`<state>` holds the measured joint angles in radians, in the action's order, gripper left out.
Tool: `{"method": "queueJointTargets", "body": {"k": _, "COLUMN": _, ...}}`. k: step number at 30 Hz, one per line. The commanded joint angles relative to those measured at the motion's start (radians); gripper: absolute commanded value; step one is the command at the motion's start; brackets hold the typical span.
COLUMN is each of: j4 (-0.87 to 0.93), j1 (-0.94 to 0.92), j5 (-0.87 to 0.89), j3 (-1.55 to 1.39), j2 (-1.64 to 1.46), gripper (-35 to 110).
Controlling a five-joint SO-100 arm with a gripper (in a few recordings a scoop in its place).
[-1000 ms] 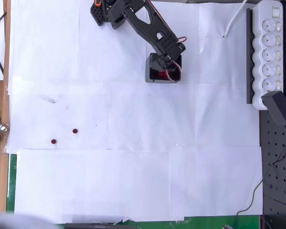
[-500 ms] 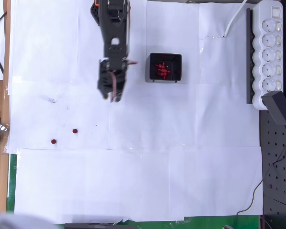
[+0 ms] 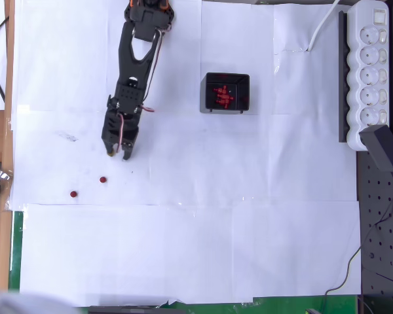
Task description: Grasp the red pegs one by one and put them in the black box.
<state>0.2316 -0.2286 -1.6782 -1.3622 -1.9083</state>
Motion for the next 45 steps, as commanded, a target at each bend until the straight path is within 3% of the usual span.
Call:
{"method": "queueJointTargets", "body": {"k": 1, "j4": -0.017, "j1": -0.025, "j5": 0.0, "j3": -0.06, "j2": -0.04, "gripper": 12}}
{"method": "queueJointTargets", "body": {"k": 23, "j4": -0.229, "j1": -0.058, "j5": 0.049, "j3": -0.118, "j2": -0.176, "gripper": 14}}
{"method": "queueJointTargets", "body": {"k": 45, "j4": -0.244, "j1": -0.089, "j5": 0.074, "j3": -0.259, "j2": -0.304, "gripper": 16}}
